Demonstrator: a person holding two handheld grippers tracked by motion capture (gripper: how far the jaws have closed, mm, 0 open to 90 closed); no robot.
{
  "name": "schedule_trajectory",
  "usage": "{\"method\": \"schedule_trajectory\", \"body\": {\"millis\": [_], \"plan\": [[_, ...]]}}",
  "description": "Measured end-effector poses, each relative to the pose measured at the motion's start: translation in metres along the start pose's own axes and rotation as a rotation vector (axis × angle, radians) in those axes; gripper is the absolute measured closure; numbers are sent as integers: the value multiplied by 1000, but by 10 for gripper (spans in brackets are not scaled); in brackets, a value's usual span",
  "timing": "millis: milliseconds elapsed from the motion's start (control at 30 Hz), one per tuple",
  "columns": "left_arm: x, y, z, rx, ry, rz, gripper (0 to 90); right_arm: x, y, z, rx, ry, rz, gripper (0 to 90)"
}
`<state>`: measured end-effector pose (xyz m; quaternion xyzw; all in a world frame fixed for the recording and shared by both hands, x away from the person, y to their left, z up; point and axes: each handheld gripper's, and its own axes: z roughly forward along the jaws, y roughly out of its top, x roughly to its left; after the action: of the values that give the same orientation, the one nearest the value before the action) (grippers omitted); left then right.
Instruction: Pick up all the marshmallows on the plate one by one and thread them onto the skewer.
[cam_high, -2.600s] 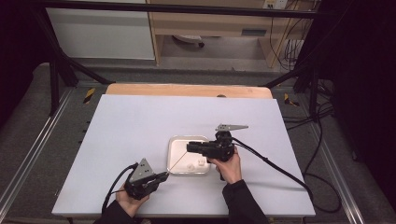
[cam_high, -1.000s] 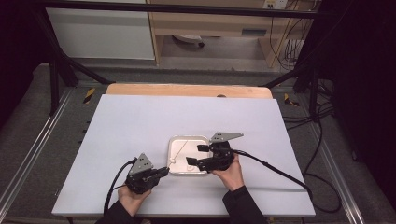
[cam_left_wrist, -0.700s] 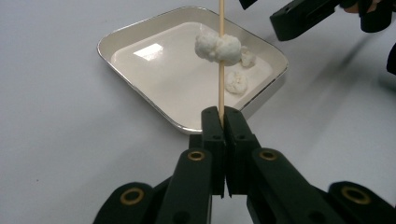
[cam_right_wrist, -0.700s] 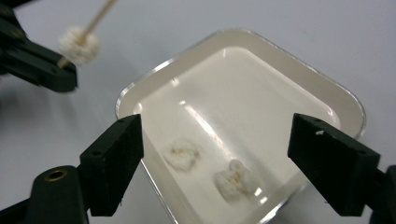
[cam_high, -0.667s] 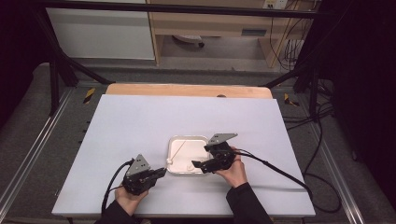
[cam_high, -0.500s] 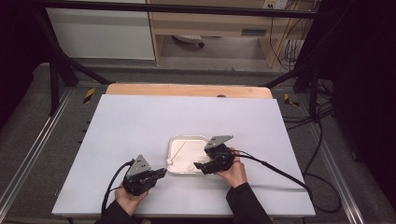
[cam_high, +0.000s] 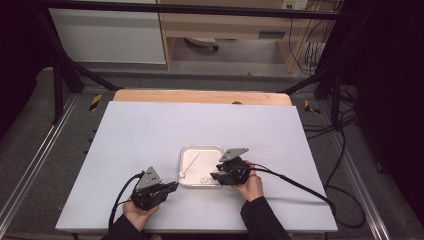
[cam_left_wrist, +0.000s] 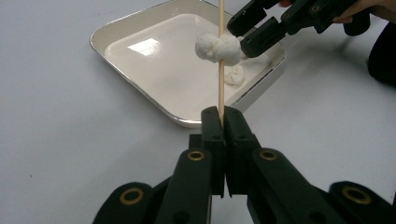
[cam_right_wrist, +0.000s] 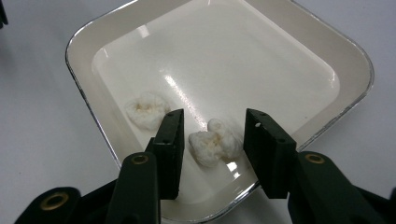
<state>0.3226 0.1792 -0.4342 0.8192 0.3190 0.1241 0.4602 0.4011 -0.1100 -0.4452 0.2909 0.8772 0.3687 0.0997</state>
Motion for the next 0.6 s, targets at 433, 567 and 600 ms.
{"method": "schedule_trajectory", "body": {"millis": [433,567,600], "plan": [[-1,0,1,2,-8,0,882,2,-2,2,-5,-14,-25,663],[-1,0,0,0,-9,-2,883,2,-1,1,-13,2,-3,676],[-1,0,0,0,-9,-3,883,2,0,0,-14,9,5,678]]}}
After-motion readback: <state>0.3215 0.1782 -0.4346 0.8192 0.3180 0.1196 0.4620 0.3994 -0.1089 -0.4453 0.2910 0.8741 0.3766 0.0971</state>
